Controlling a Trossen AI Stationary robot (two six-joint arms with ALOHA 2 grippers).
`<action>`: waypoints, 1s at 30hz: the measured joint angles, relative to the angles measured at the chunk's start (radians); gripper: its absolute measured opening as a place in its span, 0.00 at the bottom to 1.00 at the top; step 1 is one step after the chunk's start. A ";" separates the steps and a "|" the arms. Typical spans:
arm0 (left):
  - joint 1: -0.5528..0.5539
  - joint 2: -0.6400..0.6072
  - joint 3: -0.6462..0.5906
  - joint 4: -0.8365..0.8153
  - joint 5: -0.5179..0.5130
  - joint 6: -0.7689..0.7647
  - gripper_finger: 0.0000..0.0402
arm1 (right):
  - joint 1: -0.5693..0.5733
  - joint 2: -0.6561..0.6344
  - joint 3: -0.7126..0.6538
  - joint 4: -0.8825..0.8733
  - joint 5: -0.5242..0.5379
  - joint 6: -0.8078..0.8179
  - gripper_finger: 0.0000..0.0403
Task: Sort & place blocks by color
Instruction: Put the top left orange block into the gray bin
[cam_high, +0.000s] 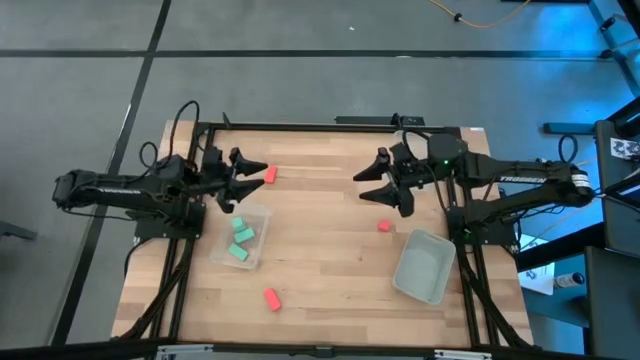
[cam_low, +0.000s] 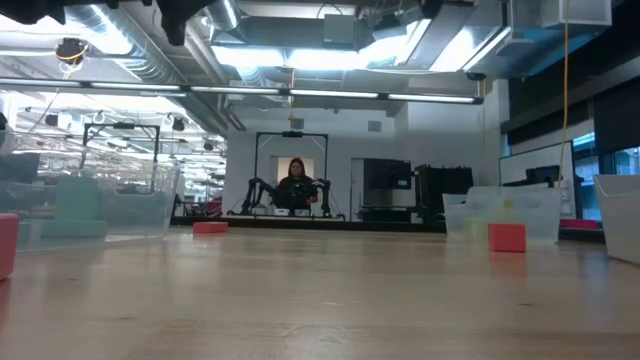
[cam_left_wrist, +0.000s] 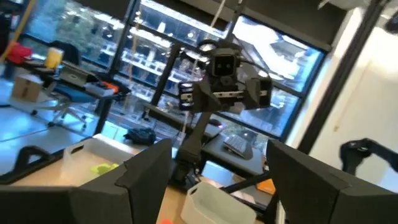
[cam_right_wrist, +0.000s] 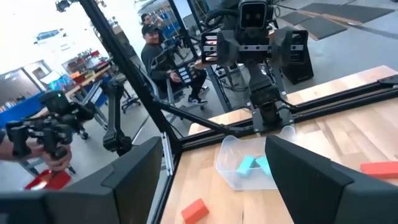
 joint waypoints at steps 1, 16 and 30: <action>-0.004 0.000 0.007 -0.027 -0.020 0.000 0.63 | 0.000 -0.009 0.000 -0.015 -0.006 -0.009 0.72; 0.099 0.369 0.421 -1.107 -0.417 -0.219 0.63 | -0.001 -0.094 0.000 -0.252 0.043 -0.033 0.72; 0.281 0.731 0.320 -0.984 -0.281 -0.385 0.63 | -0.001 -0.092 0.000 -0.264 0.102 -0.031 0.72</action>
